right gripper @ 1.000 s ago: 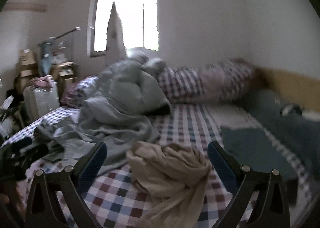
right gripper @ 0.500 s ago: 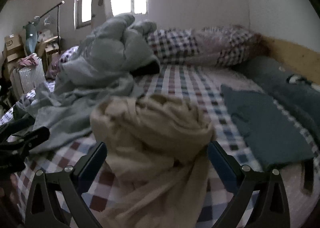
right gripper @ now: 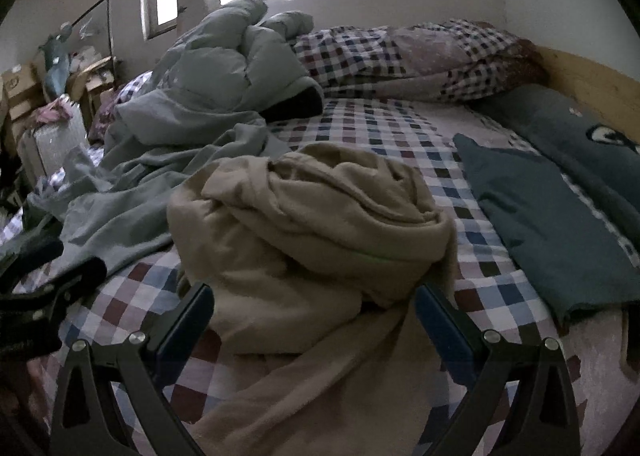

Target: Fold clothes

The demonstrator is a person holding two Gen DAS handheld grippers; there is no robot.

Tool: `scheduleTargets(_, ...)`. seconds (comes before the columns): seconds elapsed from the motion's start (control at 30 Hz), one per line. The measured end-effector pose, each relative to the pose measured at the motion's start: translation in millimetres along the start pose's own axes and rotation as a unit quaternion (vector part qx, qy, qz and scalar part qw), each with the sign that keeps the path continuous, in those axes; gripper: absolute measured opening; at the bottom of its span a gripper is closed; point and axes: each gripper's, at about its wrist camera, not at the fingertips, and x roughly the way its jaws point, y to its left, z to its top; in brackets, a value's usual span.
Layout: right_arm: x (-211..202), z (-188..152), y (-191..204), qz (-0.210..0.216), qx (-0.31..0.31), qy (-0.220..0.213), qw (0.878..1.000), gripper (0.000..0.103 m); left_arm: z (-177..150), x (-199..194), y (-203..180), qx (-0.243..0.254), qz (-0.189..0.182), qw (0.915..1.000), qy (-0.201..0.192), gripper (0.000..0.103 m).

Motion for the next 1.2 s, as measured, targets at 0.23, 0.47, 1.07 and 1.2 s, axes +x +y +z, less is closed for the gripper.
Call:
scheduleTargets(0.23,4,-4,9,0.008,-0.009,0.007,1.000,0.103,1,3,1,0.007,0.027,0.9996,0.001,0.102)
scheduleTargets(0.47,7,-6,12,0.008,-0.013,0.011,1.000,0.103,0,3,1,0.005,0.020,0.9998,0.000,0.102)
scheduleTargets(1.07,14,-7,14,0.008,-0.013,0.023,1.000,0.103,-4,8,2,0.001,0.019,0.9998,0.008,0.102)
scheduleTargets(1.2,15,-8,13,0.007,-0.013,0.024,1.000,0.103,-7,13,2,0.007,0.028,0.9995,0.013,0.102)
